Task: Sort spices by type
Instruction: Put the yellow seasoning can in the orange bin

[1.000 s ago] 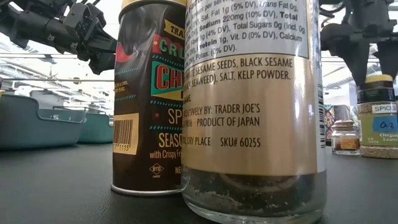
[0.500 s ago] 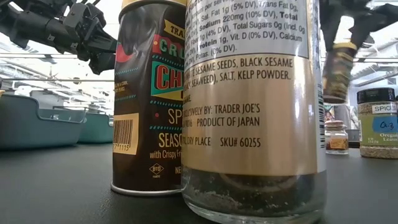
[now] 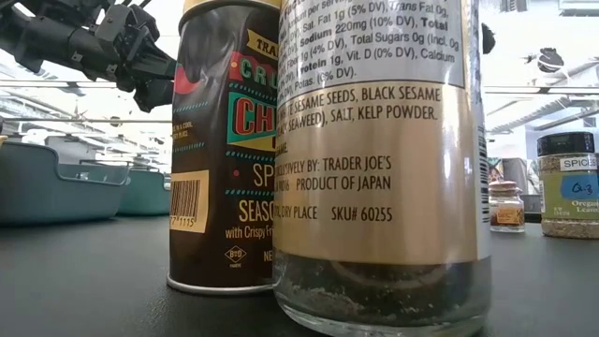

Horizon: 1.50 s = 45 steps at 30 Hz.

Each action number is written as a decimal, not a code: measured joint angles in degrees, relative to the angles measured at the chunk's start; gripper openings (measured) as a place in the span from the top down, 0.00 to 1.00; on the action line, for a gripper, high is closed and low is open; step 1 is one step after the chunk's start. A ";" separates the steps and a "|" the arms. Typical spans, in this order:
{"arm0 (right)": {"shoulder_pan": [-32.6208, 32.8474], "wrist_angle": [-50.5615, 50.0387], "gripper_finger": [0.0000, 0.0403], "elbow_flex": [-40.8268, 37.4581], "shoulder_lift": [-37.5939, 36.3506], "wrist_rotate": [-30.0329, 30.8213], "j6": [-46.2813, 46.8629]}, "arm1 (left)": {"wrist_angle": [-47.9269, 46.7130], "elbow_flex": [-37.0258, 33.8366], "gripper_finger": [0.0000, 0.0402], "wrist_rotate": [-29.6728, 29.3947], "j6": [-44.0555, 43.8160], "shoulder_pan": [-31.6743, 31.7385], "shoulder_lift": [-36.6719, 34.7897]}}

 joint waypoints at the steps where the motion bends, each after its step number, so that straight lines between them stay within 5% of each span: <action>1: -0.27 1.35 0.47 0.19 1.01 -1.09 -1.99 | 0.00 0.00 0.29 0.00 0.00 0.00 0.00; 9: -1.99 2.82 0.47 10.59 11.65 -2.41 -17.03 | 0.00 0.00 0.29 0.00 0.04 0.00 0.02; 21: -4.23 -11.87 0.47 30.17 28.40 -1.86 -43.62 | 0.01 0.00 0.29 -0.02 0.11 0.00 0.02; 45: -4.92 -15.22 0.47 32.20 35.70 1.28 -58.95 | -0.26 0.00 0.29 -1.95 0.59 0.02 0.00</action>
